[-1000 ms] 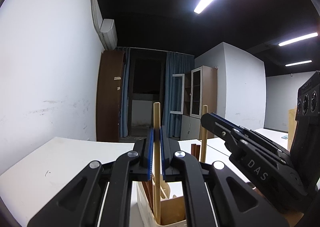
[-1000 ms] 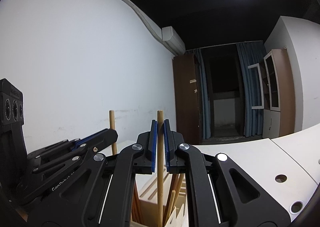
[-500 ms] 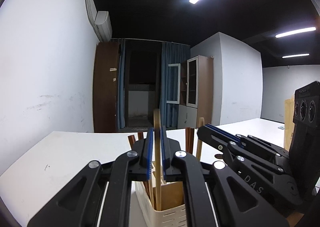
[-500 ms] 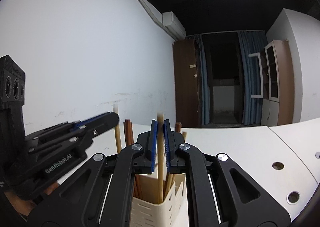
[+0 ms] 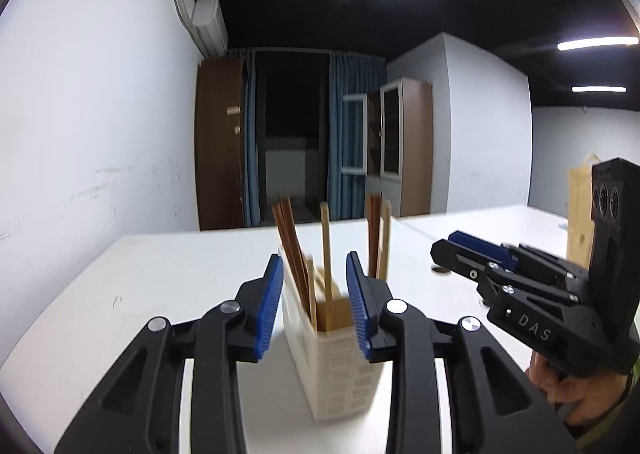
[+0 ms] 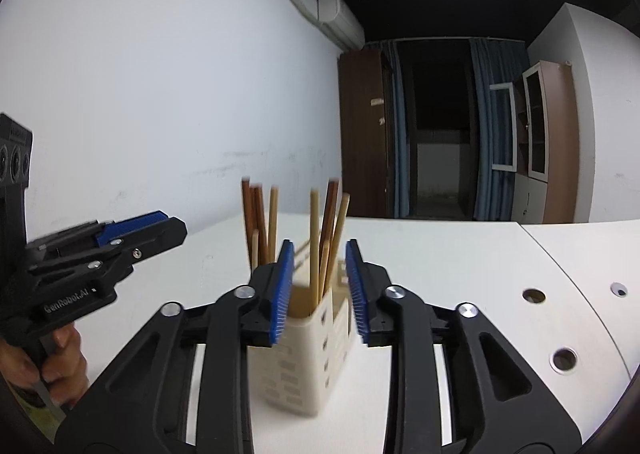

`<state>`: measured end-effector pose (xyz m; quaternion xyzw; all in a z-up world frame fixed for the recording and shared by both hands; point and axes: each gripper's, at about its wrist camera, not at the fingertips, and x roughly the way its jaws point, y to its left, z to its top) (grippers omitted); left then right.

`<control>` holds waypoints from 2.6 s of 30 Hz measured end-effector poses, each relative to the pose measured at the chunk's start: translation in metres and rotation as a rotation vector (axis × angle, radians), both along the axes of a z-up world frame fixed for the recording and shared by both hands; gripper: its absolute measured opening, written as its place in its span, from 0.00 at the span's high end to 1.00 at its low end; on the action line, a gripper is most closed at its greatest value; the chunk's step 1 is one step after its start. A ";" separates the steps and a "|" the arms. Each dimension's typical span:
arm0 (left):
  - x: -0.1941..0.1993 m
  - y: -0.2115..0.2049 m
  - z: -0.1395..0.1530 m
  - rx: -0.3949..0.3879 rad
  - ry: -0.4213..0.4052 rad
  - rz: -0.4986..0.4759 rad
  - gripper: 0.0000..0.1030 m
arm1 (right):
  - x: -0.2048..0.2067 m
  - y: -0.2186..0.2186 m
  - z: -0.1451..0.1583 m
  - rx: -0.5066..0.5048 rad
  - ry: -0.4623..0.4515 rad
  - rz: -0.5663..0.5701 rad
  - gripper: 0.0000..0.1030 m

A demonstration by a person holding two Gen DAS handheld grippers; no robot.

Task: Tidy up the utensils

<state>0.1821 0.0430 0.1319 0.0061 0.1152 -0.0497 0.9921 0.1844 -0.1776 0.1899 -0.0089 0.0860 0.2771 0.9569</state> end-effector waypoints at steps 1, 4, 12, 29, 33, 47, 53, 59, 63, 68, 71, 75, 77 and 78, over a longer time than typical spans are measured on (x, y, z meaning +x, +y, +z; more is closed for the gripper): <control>-0.005 0.000 -0.003 0.003 0.012 0.005 0.65 | -0.005 -0.002 -0.003 -0.002 0.010 0.001 0.69; -0.020 0.003 -0.015 -0.025 0.038 0.011 0.49 | -0.014 -0.011 -0.015 0.005 0.050 0.001 0.64; -0.031 0.008 -0.039 -0.051 0.076 0.043 0.26 | -0.039 -0.023 -0.045 -0.034 0.081 -0.016 0.47; -0.032 0.005 -0.055 -0.008 0.085 0.075 0.05 | -0.048 -0.020 -0.055 -0.059 0.057 0.009 0.08; -0.030 0.003 -0.058 0.004 0.110 0.079 0.05 | -0.047 -0.017 -0.058 -0.064 0.064 0.018 0.08; -0.031 -0.003 -0.063 0.033 0.122 0.091 0.05 | -0.047 -0.021 -0.064 -0.060 0.082 0.034 0.08; -0.033 -0.005 -0.065 0.044 0.109 0.098 0.05 | -0.049 -0.022 -0.066 -0.066 0.085 0.037 0.08; -0.034 -0.007 -0.066 0.040 0.104 0.085 0.05 | -0.049 -0.022 -0.066 -0.068 0.085 0.037 0.08; -0.034 -0.008 -0.066 0.038 0.107 0.081 0.05 | -0.050 -0.022 -0.066 -0.070 0.086 0.039 0.08; -0.035 -0.007 -0.065 0.041 0.106 0.076 0.05 | -0.050 -0.023 -0.068 -0.079 0.096 0.047 0.08; -0.035 -0.008 -0.065 0.040 0.103 0.075 0.05 | -0.050 -0.024 -0.069 -0.079 0.095 0.046 0.08; -0.039 -0.010 -0.065 0.055 0.077 0.085 0.05 | -0.050 -0.024 -0.068 -0.079 0.095 0.046 0.08; -0.040 -0.011 -0.065 0.059 0.076 0.083 0.05 | -0.051 -0.024 -0.068 -0.079 0.094 0.046 0.08; -0.040 -0.011 -0.065 0.060 0.077 0.081 0.05 | -0.050 -0.023 -0.068 -0.080 0.095 0.046 0.08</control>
